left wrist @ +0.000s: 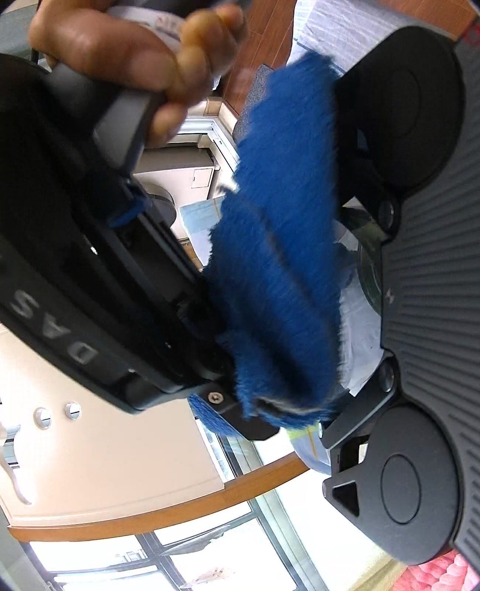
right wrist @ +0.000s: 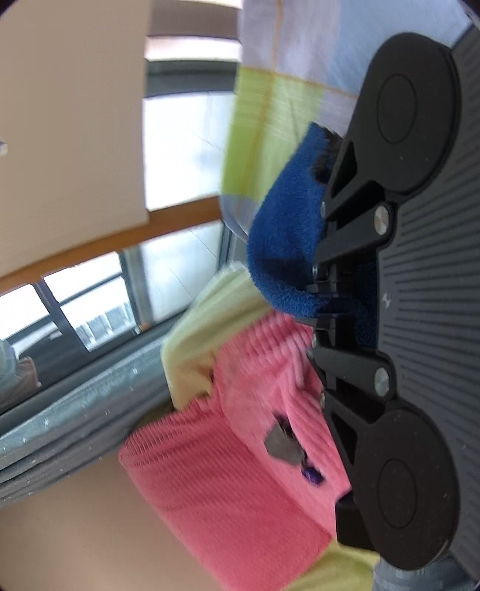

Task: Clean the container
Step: 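Rub the towel around the jar's rim with the right gripper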

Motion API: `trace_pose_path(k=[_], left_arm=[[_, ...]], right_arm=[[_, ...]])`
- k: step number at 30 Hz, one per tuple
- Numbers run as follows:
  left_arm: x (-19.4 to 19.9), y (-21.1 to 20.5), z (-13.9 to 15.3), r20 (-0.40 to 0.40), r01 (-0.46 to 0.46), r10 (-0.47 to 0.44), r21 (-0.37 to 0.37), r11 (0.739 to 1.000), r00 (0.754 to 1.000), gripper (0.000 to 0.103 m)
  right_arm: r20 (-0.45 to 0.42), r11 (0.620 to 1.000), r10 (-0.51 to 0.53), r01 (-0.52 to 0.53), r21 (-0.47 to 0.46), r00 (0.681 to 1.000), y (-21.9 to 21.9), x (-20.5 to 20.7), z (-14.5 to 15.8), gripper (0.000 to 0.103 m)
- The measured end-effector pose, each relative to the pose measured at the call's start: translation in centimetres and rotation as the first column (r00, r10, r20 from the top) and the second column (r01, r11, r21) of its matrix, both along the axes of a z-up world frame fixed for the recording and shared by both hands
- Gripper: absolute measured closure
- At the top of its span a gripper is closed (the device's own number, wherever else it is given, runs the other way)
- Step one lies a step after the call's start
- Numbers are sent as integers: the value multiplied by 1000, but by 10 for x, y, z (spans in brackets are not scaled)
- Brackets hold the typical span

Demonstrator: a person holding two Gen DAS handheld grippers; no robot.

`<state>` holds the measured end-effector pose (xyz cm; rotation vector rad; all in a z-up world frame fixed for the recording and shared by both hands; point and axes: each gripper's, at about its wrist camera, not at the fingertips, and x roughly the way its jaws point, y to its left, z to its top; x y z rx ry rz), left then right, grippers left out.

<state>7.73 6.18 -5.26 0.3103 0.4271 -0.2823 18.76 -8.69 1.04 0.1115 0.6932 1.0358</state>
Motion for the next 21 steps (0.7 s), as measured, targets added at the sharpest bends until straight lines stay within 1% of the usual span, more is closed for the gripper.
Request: trace_pose_path(k=[3,6,13,21], left_arm=[[-1,0,1,1,1,-1,3,1000,1000,12],[-2,0,1,1,2,-2,4,1000,1000,11],[-3,0,3,2,2,-2,6,1000,1000,11],[-1,0,6,3,3,-3,7,1000,1000,11]], right_arm=[[37,999,-39,40,-22,999,-1,1,0,100],[46,997,-67,69,-28,997,-6,4,0,99],[48,992,-116,118,-38,992,-16,7,0,98],[45,978,-190,193,-75,981,-42,-3,4,98]])
